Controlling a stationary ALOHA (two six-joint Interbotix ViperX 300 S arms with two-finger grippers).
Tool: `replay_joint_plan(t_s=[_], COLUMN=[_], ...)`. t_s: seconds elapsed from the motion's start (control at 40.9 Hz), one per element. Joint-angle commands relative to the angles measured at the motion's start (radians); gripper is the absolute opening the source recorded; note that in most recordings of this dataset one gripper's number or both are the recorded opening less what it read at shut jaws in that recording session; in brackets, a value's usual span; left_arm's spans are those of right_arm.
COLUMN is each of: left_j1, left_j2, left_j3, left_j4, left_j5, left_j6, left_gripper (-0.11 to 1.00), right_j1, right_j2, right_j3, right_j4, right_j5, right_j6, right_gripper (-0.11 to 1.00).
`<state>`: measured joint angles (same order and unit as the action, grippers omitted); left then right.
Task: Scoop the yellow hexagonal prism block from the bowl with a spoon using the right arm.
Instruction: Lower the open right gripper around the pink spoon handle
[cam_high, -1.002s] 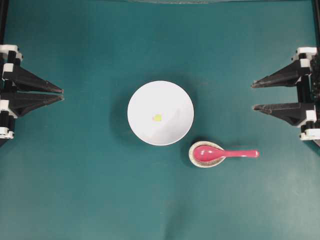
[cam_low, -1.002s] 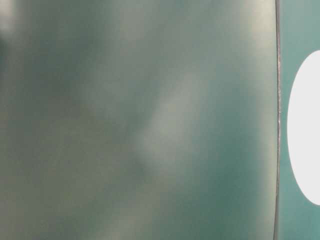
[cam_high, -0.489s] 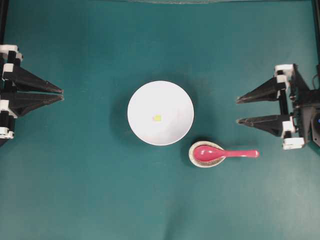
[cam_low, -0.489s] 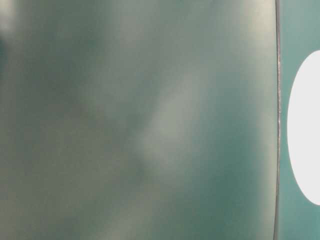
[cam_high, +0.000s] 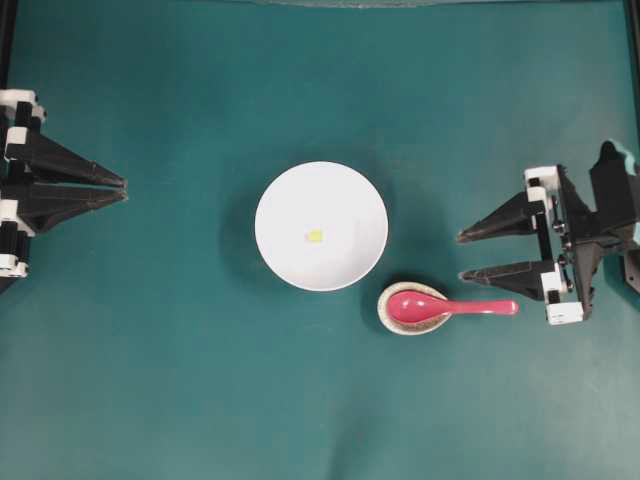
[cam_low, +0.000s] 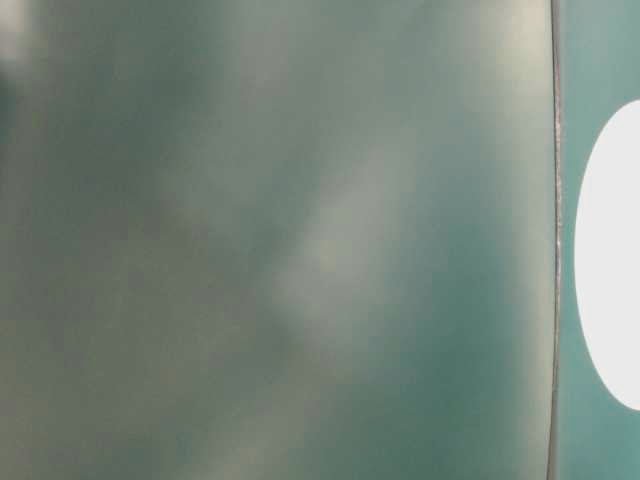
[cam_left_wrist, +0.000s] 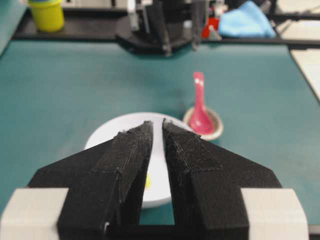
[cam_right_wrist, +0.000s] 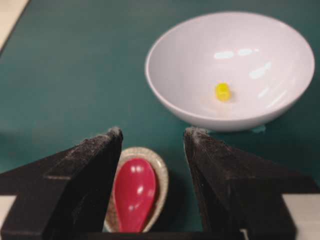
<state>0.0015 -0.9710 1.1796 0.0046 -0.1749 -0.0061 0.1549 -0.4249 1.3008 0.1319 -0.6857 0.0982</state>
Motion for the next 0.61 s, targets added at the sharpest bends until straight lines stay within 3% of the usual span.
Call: replay_joint_plan(t_s=[0.0,0.587], left_j1=[0.002,0.002], left_j2=[0.003,0.015], left_j3=[-0.029,-0.028], left_j4=[0.002,0.003], left_j5=[-0.009,-0.02], left_j6=[-0.002,-0.002], left_gripper=[0.16,0.16], right_j1=[0.026,0.215], right_j2=[0.034,0.341], right_j3=[-0.002,0.018], right_j4=[0.02,0.184], right_j5=[-0.057,-0.334], right_j6=[-0.002,-0.002], right_gripper=[0.57,0.57])
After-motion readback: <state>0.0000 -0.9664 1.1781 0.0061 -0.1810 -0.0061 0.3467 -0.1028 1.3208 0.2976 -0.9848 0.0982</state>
